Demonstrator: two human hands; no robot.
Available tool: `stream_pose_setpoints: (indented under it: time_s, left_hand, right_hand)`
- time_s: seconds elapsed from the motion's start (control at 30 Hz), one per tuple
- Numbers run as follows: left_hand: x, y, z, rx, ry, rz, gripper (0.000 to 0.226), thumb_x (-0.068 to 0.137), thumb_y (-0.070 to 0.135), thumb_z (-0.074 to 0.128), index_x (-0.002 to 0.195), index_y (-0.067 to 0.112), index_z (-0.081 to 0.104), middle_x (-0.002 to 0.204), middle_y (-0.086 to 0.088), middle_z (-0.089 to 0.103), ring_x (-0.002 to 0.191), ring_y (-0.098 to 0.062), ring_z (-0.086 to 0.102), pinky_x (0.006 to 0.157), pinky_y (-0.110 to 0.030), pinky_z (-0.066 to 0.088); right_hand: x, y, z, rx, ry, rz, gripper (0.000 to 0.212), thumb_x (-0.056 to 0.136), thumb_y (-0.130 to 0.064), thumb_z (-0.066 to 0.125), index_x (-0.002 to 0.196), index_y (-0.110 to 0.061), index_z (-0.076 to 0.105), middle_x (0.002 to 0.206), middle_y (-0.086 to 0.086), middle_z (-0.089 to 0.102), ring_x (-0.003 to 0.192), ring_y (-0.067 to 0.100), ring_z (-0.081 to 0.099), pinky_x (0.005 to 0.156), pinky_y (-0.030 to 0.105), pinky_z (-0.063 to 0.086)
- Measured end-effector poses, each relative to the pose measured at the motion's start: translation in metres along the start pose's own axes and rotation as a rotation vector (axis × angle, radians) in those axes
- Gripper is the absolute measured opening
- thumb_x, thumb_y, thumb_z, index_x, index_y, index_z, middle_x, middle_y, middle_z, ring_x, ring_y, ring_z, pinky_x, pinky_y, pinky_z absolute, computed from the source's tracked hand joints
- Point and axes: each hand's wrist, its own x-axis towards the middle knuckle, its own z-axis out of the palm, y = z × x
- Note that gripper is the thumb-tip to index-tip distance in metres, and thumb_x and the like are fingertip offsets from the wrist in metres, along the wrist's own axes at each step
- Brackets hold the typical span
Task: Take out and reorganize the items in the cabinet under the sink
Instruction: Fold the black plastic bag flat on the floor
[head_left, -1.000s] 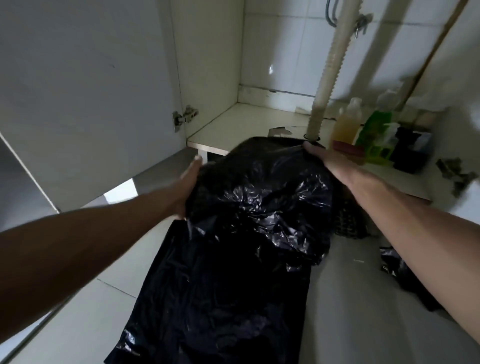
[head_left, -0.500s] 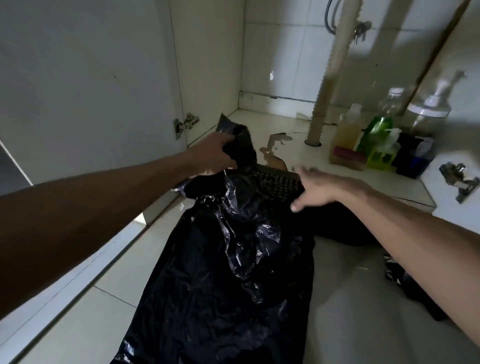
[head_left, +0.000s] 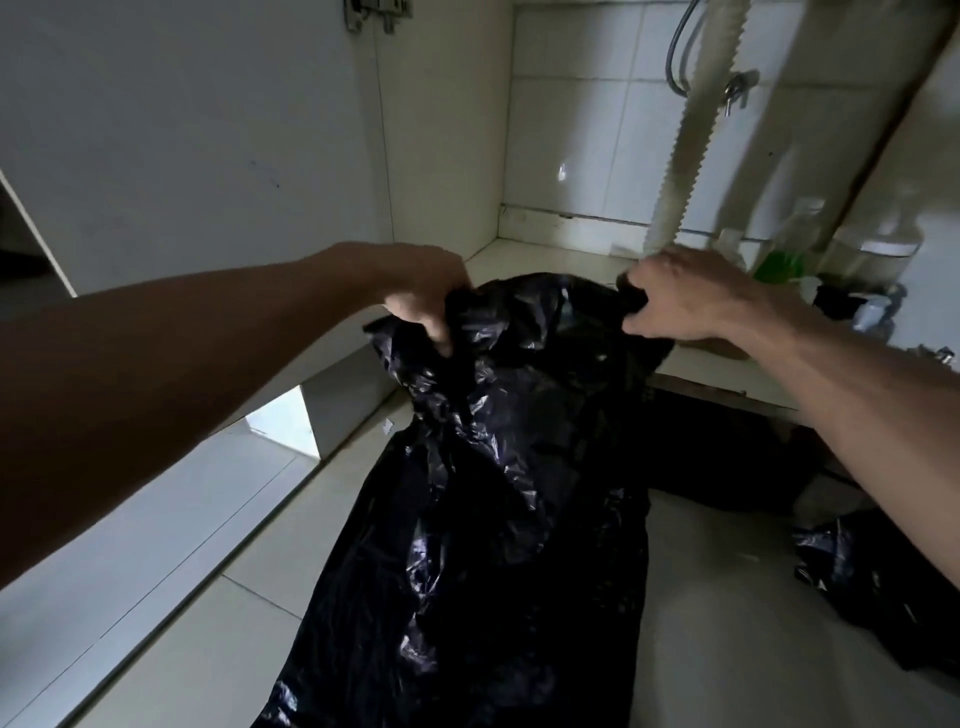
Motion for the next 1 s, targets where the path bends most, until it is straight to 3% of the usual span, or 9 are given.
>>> stream_pose_setpoints:
  time_s: [0.07,0.17,0.27,0.4,0.5,0.67,0.77,0.87,1.0]
  left_hand:
    - [0.008,-0.021,0.003,0.16,0.145,-0.098,0.024,0.074,0.033,0.082,0.089,0.019,0.068,0.093,-0.002,0.07,0.082,-0.023,0.064,0.068,-0.031,0.051]
    - [0.017,-0.035,0.012,0.192,0.359,-0.175,0.022,0.085,0.02,0.069,0.106,0.014,0.072,0.108,-0.012,0.068,0.091,-0.031,0.064,0.066,-0.032,0.046]
    - [0.016,-0.035,0.009,0.343,0.581,-0.143,0.025,0.083,0.015,0.065,0.106,0.006,0.067,0.102,-0.018,0.062,0.097,-0.036,0.059,0.078,-0.039,0.044]
    - [-0.008,-0.044,-0.005,0.131,0.974,-0.06,0.029,0.082,0.021,0.06,0.109,0.014,0.068,0.098,-0.015,0.065,0.097,-0.036,0.06,0.08,-0.045,0.052]
    - [-0.039,-0.056,-0.005,0.101,1.146,0.047,0.034,0.084,0.026,0.055,0.114,0.018,0.069,0.098,-0.011,0.071,0.095,-0.032,0.065,0.079,-0.042,0.055]
    - [-0.097,-0.067,0.075,0.24,0.865,0.367,0.061,0.068,0.029,0.049,0.123,0.008,0.066,0.087,-0.015,0.068,0.081,-0.032,0.058,0.073,-0.036,0.041]
    - [-0.121,-0.066,0.169,0.372,0.643,0.503,0.062,0.07,0.026,0.052,0.131,0.015,0.052,0.084,-0.007,0.065,0.069,-0.023,0.057,0.057,-0.029,0.047]
    - [-0.125,-0.07,0.242,0.434,0.404,0.553,0.084,0.06,0.029,0.078,0.137,0.018,0.046,0.088,0.001,0.065,0.068,-0.018,0.063,0.055,-0.026,0.05]
    - [-0.123,-0.074,0.301,0.465,0.119,0.515,0.093,0.067,0.036,0.08,0.145,0.019,0.033,0.096,0.0,0.065,0.075,-0.018,0.064,0.059,-0.029,0.053]
  right_hand:
    - [-0.001,0.004,0.017,0.048,-0.076,0.107,0.022,0.089,-0.027,0.073,0.096,-0.011,0.059,0.085,0.005,0.062,0.071,0.02,0.061,0.06,0.03,0.049]
    - [0.004,0.01,0.035,0.098,0.004,0.206,0.04,0.091,-0.025,0.072,0.122,-0.014,0.049,0.088,0.003,0.058,0.067,0.018,0.058,0.057,0.031,0.049]
    - [0.015,0.014,0.031,0.004,0.318,0.21,0.039,0.088,-0.018,0.073,0.115,-0.013,0.045,0.076,0.004,0.06,0.06,0.023,0.059,0.06,0.036,0.053]
    - [0.014,0.009,-0.002,0.023,0.686,0.175,0.035,0.086,-0.011,0.07,0.115,-0.009,0.049,0.097,0.016,0.067,0.083,0.034,0.065,0.063,0.033,0.041]
    - [-0.012,-0.001,-0.017,0.057,0.859,0.04,0.031,0.087,-0.015,0.067,0.114,-0.008,0.054,0.094,0.015,0.069,0.078,0.032,0.066,0.058,0.034,0.045]
    - [-0.085,-0.03,0.032,0.141,0.525,-0.306,0.045,0.07,-0.028,0.086,0.099,-0.007,0.06,0.067,0.005,0.063,0.049,0.018,0.056,0.046,0.021,0.039]
    - [-0.13,-0.05,0.091,0.126,0.277,-0.518,0.044,0.076,-0.049,0.076,0.101,-0.014,0.067,0.046,-0.007,0.051,0.032,0.008,0.041,0.033,0.013,0.026]
    - [-0.163,-0.068,0.157,0.161,0.121,-0.56,0.048,0.083,-0.067,0.057,0.108,-0.026,0.061,0.055,-0.008,0.06,0.039,0.011,0.056,0.034,0.024,0.042]
    - [-0.195,-0.092,0.216,0.136,0.056,-0.595,0.04,0.083,-0.061,0.057,0.104,-0.026,0.054,0.06,-0.009,0.061,0.048,0.013,0.061,0.038,0.024,0.042]
